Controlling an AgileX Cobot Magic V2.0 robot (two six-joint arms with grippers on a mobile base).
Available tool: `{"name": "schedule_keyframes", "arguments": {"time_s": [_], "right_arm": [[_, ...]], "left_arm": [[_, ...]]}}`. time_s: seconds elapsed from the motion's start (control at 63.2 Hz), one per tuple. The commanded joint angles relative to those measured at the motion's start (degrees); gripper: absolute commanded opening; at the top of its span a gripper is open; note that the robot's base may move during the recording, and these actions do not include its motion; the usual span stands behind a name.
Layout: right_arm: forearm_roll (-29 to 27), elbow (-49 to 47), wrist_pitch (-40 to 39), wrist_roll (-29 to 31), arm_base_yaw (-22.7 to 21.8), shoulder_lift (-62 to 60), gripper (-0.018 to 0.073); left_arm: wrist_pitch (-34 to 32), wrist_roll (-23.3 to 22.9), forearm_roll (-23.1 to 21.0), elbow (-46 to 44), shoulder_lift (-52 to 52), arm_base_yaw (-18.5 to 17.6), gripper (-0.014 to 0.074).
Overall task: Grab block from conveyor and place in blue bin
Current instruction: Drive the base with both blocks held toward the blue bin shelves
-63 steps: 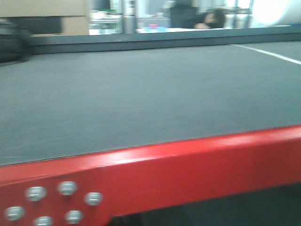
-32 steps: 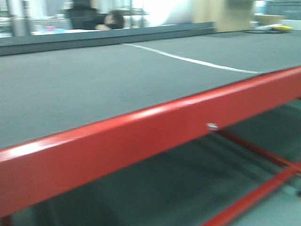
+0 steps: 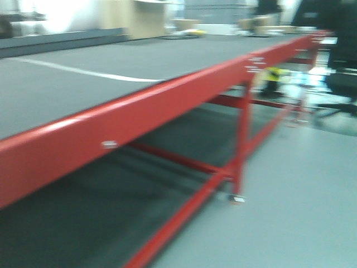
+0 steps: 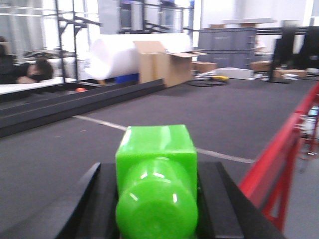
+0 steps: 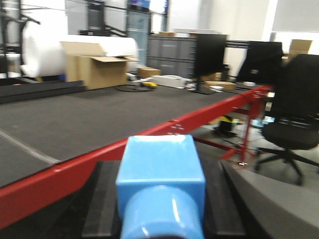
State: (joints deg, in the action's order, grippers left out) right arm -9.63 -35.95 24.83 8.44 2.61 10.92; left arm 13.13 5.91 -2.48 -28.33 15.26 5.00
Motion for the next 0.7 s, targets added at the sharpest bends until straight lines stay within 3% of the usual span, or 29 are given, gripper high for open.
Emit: {"name": "schedule_keyframes", "arguments": {"time_s": [0.0,0.68], "right_arm": [[0.22,0.08,-0.83,0.09,-0.06,-0.17,-0.0162],[0.22,0.08,-0.83,0.09,-0.06,-0.17,-0.0162]], "left_arm": [[-0.85,-0.20,-0.38,-0.01,-0.05,0.14,-0.0111],[-0.85,-0.20,-0.38,-0.01,-0.05,0.14,-0.0111]]}}
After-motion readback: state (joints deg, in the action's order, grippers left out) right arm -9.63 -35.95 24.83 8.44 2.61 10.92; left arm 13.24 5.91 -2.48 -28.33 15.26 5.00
